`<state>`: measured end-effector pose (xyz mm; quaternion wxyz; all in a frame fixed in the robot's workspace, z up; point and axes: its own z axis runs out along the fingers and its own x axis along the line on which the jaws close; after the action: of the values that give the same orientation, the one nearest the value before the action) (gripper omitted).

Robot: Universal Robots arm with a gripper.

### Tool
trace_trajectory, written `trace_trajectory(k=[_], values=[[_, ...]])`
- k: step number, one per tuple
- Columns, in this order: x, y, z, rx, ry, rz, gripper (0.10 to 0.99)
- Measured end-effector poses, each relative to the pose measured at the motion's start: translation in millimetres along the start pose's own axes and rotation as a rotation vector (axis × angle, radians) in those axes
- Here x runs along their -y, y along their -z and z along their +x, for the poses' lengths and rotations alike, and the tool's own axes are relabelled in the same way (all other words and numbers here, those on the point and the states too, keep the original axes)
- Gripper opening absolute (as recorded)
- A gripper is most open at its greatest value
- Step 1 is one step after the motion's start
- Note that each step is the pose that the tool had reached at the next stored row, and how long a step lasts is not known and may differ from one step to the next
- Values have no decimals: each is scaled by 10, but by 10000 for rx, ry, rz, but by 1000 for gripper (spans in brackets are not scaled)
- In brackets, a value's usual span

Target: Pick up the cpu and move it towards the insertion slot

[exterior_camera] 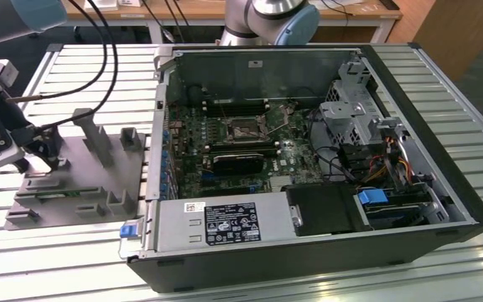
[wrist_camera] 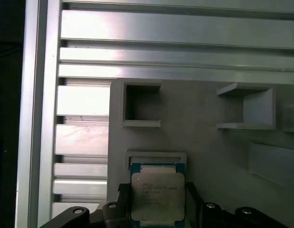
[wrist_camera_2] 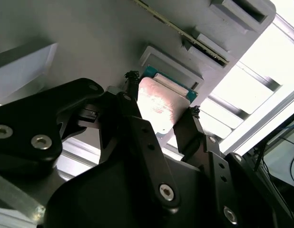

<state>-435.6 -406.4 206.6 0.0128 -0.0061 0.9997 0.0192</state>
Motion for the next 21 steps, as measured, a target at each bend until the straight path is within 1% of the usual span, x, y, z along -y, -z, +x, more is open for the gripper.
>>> trace_trajectory(k=[12,21], values=[[-7,188,-5,8,1,1,541],[-10,276,-7,15,1,0,541]])
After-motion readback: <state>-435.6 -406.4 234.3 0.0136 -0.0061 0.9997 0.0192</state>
